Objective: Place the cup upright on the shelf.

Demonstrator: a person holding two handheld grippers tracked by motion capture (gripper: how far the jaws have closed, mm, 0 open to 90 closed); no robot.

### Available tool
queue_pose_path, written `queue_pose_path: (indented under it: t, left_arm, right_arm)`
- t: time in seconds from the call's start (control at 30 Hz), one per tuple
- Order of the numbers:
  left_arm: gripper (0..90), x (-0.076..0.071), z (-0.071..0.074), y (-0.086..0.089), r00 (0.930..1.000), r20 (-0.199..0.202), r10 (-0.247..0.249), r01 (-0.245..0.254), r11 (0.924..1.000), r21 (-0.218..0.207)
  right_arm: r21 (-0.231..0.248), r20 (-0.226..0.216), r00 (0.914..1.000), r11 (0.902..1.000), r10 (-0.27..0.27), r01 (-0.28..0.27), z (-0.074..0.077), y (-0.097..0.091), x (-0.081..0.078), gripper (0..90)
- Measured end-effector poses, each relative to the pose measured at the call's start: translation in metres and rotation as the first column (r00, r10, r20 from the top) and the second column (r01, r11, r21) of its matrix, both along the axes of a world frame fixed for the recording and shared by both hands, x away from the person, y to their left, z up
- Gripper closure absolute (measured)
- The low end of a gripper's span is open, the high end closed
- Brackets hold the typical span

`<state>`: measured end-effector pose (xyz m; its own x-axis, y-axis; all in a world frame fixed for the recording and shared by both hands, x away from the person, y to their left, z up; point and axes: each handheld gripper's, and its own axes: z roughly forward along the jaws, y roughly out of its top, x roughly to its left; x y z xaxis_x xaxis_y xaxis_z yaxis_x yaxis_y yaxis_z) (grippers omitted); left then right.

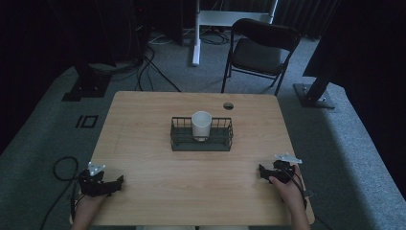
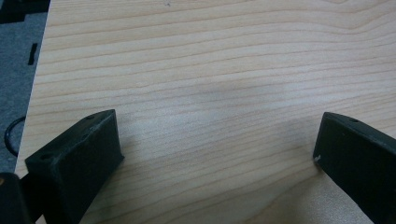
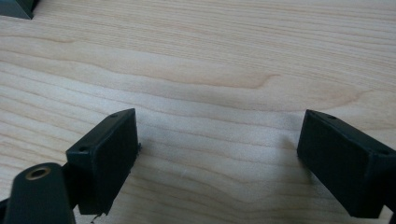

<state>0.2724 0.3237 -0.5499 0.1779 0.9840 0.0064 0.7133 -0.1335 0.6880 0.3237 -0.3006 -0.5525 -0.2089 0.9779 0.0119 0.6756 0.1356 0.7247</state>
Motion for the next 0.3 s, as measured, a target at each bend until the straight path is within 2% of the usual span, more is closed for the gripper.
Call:
queue_pose_path:
  t: [0.3]
  left_arm:
    - [1.0, 0.0001, 0.0000, 0.0000, 1.0000, 0.000, 0.000, 0.000, 1.0000, 0.000]
  right_arm:
    - [0.000, 0.000, 1.0000, 1.0000, 0.000, 0.000, 0.0000, 0.0001, -0.0003, 12.1]
